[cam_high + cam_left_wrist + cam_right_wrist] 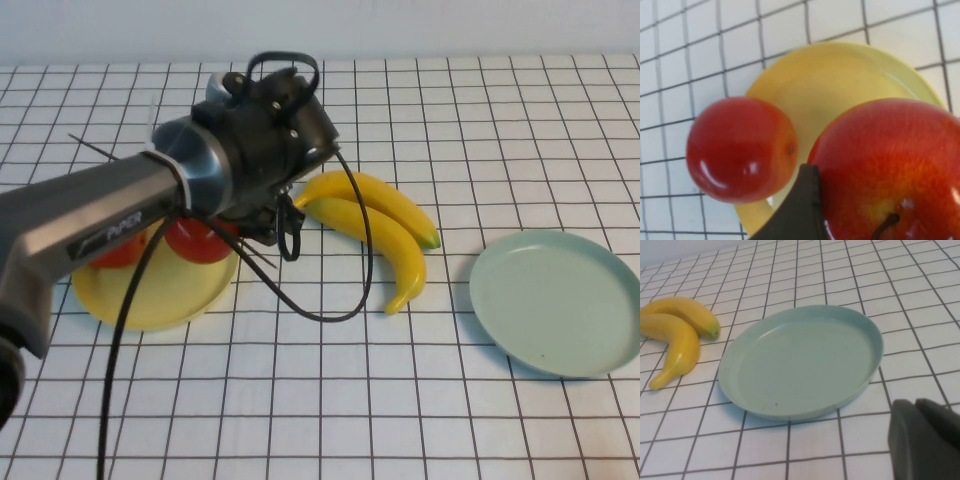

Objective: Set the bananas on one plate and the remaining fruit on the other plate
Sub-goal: Put one type of fruit in the left plate

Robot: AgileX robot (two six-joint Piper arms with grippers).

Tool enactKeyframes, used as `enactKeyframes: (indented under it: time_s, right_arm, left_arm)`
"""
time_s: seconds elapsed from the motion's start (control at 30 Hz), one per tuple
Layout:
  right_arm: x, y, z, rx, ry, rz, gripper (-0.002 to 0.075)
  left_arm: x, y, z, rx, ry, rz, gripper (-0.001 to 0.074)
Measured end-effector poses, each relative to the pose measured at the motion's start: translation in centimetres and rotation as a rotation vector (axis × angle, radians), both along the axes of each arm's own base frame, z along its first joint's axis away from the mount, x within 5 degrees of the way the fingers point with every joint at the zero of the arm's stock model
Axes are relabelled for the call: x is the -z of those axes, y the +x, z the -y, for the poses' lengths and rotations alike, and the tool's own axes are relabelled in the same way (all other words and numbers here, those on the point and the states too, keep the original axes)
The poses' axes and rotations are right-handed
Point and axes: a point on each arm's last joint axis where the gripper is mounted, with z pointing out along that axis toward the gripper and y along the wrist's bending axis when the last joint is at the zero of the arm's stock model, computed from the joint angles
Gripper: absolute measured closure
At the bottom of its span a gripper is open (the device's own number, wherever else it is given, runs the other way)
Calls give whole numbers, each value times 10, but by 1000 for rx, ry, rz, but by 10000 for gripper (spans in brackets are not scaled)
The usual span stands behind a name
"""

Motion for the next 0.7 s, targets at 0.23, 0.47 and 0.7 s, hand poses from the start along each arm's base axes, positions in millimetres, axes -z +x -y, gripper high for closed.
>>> enactKeyframes:
  time_s: [0.23,0.47,0.7]
  right_arm:
    - [0,0,0,0,0,0,743]
    - [0,0,0,0,0,0,743]
    - [0,0,0,0,0,0,743]
  left_arm:
    - [-26,7,-47,33,-106,-137,68]
    - [-31,5,-69,40,-226,-267,68]
    - [-28,7,-69,39,-254,-265,68]
